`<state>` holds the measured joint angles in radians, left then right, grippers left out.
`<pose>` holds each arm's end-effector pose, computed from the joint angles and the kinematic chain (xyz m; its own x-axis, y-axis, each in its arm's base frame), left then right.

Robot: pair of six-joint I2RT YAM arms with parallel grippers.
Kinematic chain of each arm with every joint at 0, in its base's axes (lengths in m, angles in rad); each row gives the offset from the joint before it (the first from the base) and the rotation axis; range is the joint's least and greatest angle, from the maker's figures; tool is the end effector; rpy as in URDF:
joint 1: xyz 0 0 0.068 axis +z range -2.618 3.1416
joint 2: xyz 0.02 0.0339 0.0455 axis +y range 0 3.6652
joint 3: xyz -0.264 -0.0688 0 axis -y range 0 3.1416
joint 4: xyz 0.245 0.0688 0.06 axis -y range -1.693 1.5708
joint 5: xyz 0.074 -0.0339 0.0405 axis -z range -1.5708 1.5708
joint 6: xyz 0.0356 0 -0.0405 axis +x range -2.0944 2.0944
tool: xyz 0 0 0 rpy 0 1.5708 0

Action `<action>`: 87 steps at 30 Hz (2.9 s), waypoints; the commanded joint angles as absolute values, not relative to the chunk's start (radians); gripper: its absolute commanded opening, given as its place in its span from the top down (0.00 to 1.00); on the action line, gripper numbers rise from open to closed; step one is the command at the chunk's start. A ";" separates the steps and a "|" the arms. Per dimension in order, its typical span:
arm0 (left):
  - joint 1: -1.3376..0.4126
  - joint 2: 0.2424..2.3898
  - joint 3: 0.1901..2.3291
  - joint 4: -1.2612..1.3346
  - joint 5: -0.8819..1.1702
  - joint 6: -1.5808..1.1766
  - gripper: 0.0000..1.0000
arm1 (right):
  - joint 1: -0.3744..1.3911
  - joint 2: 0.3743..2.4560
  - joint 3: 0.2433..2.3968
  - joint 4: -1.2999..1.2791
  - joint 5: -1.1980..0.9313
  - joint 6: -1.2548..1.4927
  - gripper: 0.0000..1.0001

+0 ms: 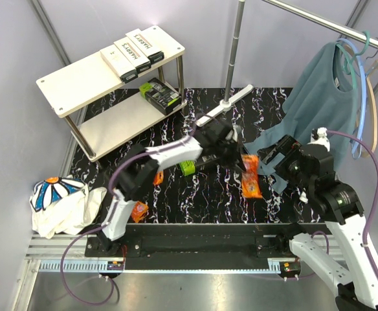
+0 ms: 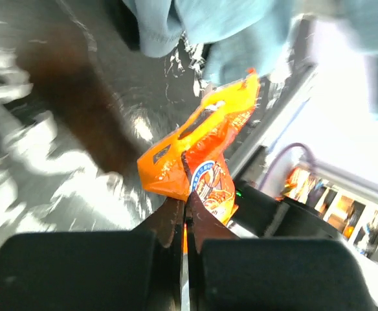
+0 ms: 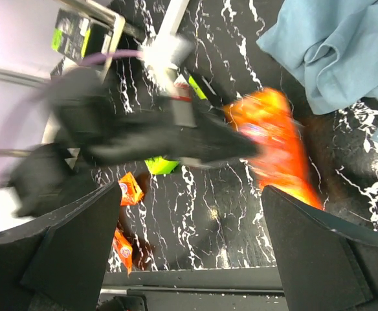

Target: Place and organize the shaving razors onto the shelf

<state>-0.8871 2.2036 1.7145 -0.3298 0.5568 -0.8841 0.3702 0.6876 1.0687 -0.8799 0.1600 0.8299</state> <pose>0.2961 -0.3931 0.1881 -0.9778 0.1607 -0.1345 0.2050 0.6005 -0.7729 0.1111 0.0370 0.3757 -0.4683 0.5996 -0.6489 0.1760 0.7831 0.5965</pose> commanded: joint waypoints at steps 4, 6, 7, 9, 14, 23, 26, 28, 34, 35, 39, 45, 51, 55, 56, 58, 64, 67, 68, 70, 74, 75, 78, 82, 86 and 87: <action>-0.721 1.840 1.533 -0.324 0.569 -0.821 1.00 | 0.371 0.745 0.973 -0.701 0.023 0.805 0.00; -0.690 1.792 1.485 -0.333 0.575 -0.813 1.00 | 0.371 0.762 0.950 -0.639 -0.033 0.805 0.00; -0.660 1.751 1.473 -0.344 0.587 -0.804 1.00 | 0.371 0.767 0.927 -0.614 -0.055 0.808 0.00; -0.632 1.714 1.447 -0.362 0.600 -0.792 1.00 | 0.371 0.785 0.902 -0.531 -0.124 0.811 0.00; -0.566 1.626 1.448 -0.489 0.629 -0.700 1.00 | 0.374 0.874 0.862 -0.379 -0.294 0.819 0.00; -0.494 1.533 1.433 -0.618 0.661 -0.615 1.00 | 0.558 1.052 0.888 -0.192 -0.293 0.848 0.02; -0.476 1.502 1.427 -0.621 0.676 -0.617 1.00 | 0.578 1.087 0.882 -0.140 -0.304 0.868 0.12; -0.471 1.482 1.424 -0.624 0.686 -0.621 1.00 | 0.592 1.100 0.873 -0.115 -0.313 0.882 0.17; -0.460 1.457 1.433 -0.618 0.713 -0.649 1.00 | 0.617 1.141 0.874 -0.058 -0.351 0.891 0.34; -0.459 1.453 1.433 -0.615 0.713 -0.650 1.00 | 0.620 1.143 0.871 -0.037 -0.357 0.897 0.41; -0.459 1.437 1.424 -0.585 0.727 -0.675 0.99 | 0.621 1.147 0.859 -0.011 -0.374 0.905 0.65; -0.457 1.376 1.358 -0.500 0.727 -0.664 0.42 | 0.624 1.111 0.853 -0.023 -0.344 0.893 1.00; -0.457 1.275 1.204 -0.451 0.664 -0.722 0.01 | 0.624 1.043 0.835 -0.040 -0.288 0.884 1.00; -0.462 1.220 1.016 -0.238 0.721 -0.860 0.01 | 0.624 1.042 0.833 -0.034 -0.296 0.882 1.00; -0.468 1.198 0.946 -0.130 0.730 -0.892 0.01 | 0.624 1.045 0.833 -0.029 -0.302 0.884 1.00; -0.474 1.181 0.885 -0.048 0.733 -0.954 0.02 | 0.624 1.054 0.830 -0.018 -0.311 0.888 1.00; -0.523 1.170 0.908 0.041 0.666 -0.976 0.10 | 0.624 1.062 0.816 0.020 -0.330 0.900 1.00; -0.534 1.206 0.914 0.089 0.673 -0.999 0.23 | 0.626 1.055 0.816 0.021 -0.327 0.900 1.00; -0.541 1.221 0.914 0.112 0.676 -1.006 0.28 | 0.624 1.054 0.815 0.020 -0.327 0.902 1.00; -0.552 1.238 0.920 0.133 0.689 -1.006 0.39 | 0.624 1.052 0.813 0.020 -0.328 0.903 1.00; -0.584 1.267 0.925 0.135 0.672 -0.991 0.50 | 0.626 1.051 0.810 0.025 -0.331 0.907 1.00; -0.586 1.269 0.923 0.138 0.669 -0.991 0.54 | 0.626 1.048 0.808 0.028 -0.330 0.908 1.00; -0.591 1.273 0.922 0.144 0.667 -0.991 0.80 | 0.626 1.045 0.804 0.032 -0.327 0.913 1.00; -0.591 1.267 0.928 0.126 0.663 -0.983 1.00 | 0.624 1.035 0.798 0.035 -0.315 0.919 0.97; -0.591 1.255 0.936 0.101 0.649 -0.963 1.00 | 0.626 1.025 0.798 0.023 -0.290 0.923 0.67; -0.591 1.253 0.939 0.097 0.650 -0.962 1.00 | 0.626 1.016 0.798 0.009 -0.270 0.925 0.55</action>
